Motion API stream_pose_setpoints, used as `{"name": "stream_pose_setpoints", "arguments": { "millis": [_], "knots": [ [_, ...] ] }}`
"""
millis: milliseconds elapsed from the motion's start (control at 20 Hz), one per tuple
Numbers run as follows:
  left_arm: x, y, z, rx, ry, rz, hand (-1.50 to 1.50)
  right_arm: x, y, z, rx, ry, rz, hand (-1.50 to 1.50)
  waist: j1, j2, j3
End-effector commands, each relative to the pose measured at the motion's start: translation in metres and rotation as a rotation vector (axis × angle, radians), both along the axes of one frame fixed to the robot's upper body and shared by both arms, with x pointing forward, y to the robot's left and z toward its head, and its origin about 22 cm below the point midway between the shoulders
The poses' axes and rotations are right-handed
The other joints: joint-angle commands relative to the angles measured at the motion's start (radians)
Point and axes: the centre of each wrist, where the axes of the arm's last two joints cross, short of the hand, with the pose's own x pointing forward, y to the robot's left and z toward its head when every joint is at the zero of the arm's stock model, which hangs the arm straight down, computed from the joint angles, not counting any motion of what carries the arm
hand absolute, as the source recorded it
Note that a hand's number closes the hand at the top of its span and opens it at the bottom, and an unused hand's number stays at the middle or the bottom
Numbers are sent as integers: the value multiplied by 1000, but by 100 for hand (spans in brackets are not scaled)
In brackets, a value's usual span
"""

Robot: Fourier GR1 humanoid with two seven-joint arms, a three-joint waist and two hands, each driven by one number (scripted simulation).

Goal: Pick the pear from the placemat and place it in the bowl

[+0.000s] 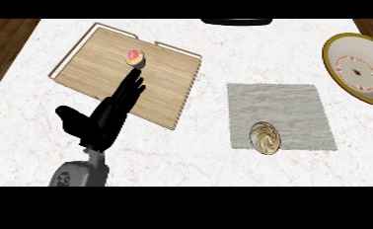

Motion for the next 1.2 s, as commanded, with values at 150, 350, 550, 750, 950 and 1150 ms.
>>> {"name": "stream_pose_setpoints", "arguments": {
  "millis": [150,350,550,750,950,1150],
  "knots": [
    [-4,-6,5,15,-12,-33,0,12,-36,-28,-92,109,-70,150,25,8,1],
    [0,-7,4,5,-20,-44,0,4,-53,-52,58,229,-211,150,52,24,4],
    [5,1,5,8,-17,-43,0,-3,-64,-62,159,185,-176,-150,45,24,6],
    [4,-17,5,-8,-19,-55,0,8,-57,-51,291,63,-107,-150,44,24,7],
    [2,-5,-6,4,-7,-27,0,11,-50,-55,507,-221,-39,-150,10,12,8],
    [-7,4,-13,-3,4,13,0,-2,-64,-57,609,-505,60,-150,-11,2,7]
  ]
}}
